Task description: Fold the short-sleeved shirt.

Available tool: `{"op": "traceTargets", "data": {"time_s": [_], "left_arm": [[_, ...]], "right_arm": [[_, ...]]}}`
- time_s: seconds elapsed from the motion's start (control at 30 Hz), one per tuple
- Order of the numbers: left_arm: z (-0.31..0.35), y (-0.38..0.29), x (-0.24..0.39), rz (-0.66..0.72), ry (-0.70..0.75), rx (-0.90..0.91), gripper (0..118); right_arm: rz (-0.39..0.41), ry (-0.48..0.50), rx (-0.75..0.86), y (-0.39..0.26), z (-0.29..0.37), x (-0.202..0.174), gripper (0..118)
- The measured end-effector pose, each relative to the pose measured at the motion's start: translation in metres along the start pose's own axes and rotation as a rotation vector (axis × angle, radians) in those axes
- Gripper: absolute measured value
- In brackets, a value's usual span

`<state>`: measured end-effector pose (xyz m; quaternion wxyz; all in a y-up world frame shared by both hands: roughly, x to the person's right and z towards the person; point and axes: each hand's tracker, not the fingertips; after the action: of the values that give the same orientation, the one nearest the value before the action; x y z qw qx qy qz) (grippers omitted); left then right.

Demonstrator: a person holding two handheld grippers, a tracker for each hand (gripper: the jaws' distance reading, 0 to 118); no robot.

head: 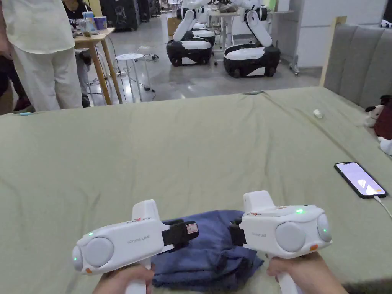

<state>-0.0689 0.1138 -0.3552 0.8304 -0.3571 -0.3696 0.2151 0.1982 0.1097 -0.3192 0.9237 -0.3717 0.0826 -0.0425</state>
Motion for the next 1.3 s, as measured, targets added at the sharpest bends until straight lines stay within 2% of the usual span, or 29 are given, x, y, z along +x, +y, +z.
{"op": "traceTargets", "data": {"time_s": [0.07,0.13,0.17,0.2,0.27,0.3,0.33,0.43,0.53,0.73,0.8,0.83,0.9,0.97,1.1,1.2,1.3], "left_arm": [[0.010,0.001,-0.015,-0.003,0.043,0.001,0],[0.020,-0.003,-0.027,0.007,0.083,0.004,5],[0.022,-0.004,-0.028,0.037,0.085,0.003,20],[0.025,-0.004,-0.035,0.083,0.079,-0.004,42],[0.027,-0.008,-0.045,0.138,0.049,0.011,100],[0.023,-0.008,-0.054,0.136,0.046,0.016,116],[0.023,-0.010,-0.056,0.141,0.035,0.023,118],[0.015,-0.010,-0.059,0.150,0.045,0.035,118],[0.015,-0.010,-0.061,0.124,0.126,0.073,118],[-0.006,-0.010,-0.066,0.234,-0.006,-0.030,113],[-0.020,-0.016,-0.067,0.228,0.004,-0.033,97],[-0.029,-0.016,-0.073,0.212,0.004,-0.029,86],[-0.036,-0.018,-0.069,0.195,0.001,-0.015,47],[-0.038,-0.016,-0.058,0.206,0.016,-0.032,25],[-0.026,-0.015,-0.054,0.139,-0.008,-0.020,22],[-0.014,-0.004,-0.061,0.137,-0.027,-0.032,21],[0.004,0.005,-0.073,0.109,-0.005,-0.030,20]], "right_arm": [[-0.028,0.003,-0.052,-0.007,-0.016,0.003,0],[-0.103,0.034,-0.086,-0.018,-0.030,0.015,0],[-0.121,0.039,-0.081,-0.023,-0.033,0.021,0],[-0.126,0.045,-0.062,-0.026,-0.031,0.027,0],[-0.150,0.065,-0.055,-0.026,-0.027,0.031,0],[-0.147,0.059,-0.059,-0.025,-0.026,0.030,0],[-0.132,0.052,-0.062,-0.024,-0.024,0.028,0],[-0.096,0.038,-0.063,-0.023,-0.024,0.025,0],[-0.122,0.048,-0.056,-0.026,-0.027,0.029,0],[-0.134,0.049,-0.043,-0.029,-0.026,0.027,0],[-0.125,0.040,-0.044,-0.028,-0.025,0.025,0],[-0.122,0.038,-0.044,-0.028,-0.025,0.025,0],[-0.118,0.035,-0.044,-0.029,-0.028,0.026,0],[-0.120,0.039,-0.045,-0.028,-0.026,0.027,0],[-0.112,0.034,-0.053,-0.023,-0.020,0.021,0],[-0.022,0.007,-0.020,-0.017,-0.012,0.005,0],[0.014,-0.012,-0.016,-0.007,-0.015,-0.017,0]]}}
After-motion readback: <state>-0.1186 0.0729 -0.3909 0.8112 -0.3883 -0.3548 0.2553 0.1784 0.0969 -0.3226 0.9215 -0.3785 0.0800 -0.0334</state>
